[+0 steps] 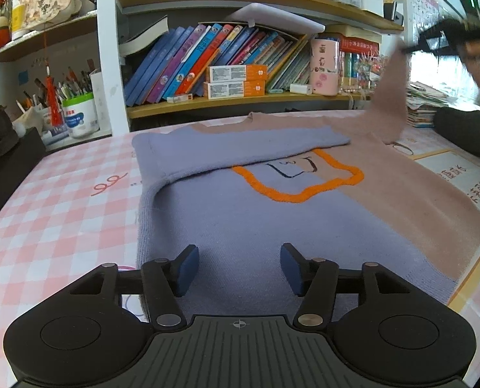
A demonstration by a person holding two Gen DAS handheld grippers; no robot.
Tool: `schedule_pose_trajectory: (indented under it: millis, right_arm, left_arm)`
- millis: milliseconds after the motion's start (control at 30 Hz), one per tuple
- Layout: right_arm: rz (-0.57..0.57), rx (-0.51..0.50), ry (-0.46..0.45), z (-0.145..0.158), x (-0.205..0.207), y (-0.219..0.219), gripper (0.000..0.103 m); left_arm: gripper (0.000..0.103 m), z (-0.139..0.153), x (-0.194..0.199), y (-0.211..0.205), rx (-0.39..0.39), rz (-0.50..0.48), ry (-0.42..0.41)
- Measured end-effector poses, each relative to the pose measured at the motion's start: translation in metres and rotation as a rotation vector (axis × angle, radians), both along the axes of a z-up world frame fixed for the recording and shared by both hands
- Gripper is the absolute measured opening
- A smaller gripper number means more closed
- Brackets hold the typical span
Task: Fold clothes
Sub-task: 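Grasp the pink sleeve with the right gripper and fold it across the body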
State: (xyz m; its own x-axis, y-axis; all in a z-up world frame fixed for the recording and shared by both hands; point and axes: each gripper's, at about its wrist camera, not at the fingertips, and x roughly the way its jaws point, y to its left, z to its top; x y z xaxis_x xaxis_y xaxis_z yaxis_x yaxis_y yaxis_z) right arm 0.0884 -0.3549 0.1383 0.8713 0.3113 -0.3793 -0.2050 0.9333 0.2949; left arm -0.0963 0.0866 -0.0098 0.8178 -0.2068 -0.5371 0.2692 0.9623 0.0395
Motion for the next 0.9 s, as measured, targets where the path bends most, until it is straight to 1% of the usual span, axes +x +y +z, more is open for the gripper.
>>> schedule_pose_trajectory:
  millis: [67, 100, 167, 233, 300, 467, 633, 767, 800, 833, 900]
  right_arm:
    - [0.079, -0.007, -0.051, 0.022, -0.001, 0.035, 0.009]
    - [0.118, -0.010, -0.077, 0.033, -0.002, 0.052, 0.009]
    - [0.190, -0.009, -0.095, 0.043, 0.001, 0.085, 0.009]
    - [0.256, -0.014, -0.097, 0.049, 0.006, 0.120, 0.009]
    - [0.312, -0.024, -0.091, 0.048, 0.011, 0.152, 0.009]
    - [0.399, -0.055, -0.037, 0.028, 0.016, 0.212, 0.009]
    - [0.441, -0.065, 0.039, -0.002, 0.030, 0.245, 0.009]
    - [0.475, -0.061, 0.095, -0.022, 0.037, 0.261, 0.010]
    - [0.484, -0.059, 0.109, -0.027, 0.039, 0.264, 0.011]
    - [0.493, -0.051, 0.120, -0.031, 0.041, 0.267, 0.018]
    - [0.504, -0.027, 0.122, -0.034, 0.040, 0.266, 0.025]
  left_arm:
    - [0.069, 0.001, -0.002, 0.000, -0.004, -0.009, -0.010]
    - [0.069, 0.001, -0.003, 0.000, -0.007, -0.013, -0.016]
    - [0.070, 0.002, -0.004, 0.001, -0.016, -0.016, -0.022]
    - [0.071, 0.002, -0.005, 0.003, -0.031, -0.017, -0.024]
    - [0.072, 0.002, -0.003, 0.005, -0.047, -0.021, -0.022]
    - [0.073, 0.002, -0.003, 0.008, -0.075, -0.037, -0.022]
    - [0.073, 0.003, -0.004, 0.010, -0.096, -0.048, -0.024]
    - [0.074, 0.003, -0.003, 0.010, -0.102, -0.048, -0.021]
    - [0.074, 0.003, -0.003, 0.010, -0.102, -0.048, -0.021]
    - [0.074, 0.003, -0.003, 0.010, -0.103, -0.048, -0.020]
    - [0.074, 0.003, -0.003, 0.011, -0.105, -0.046, -0.019]
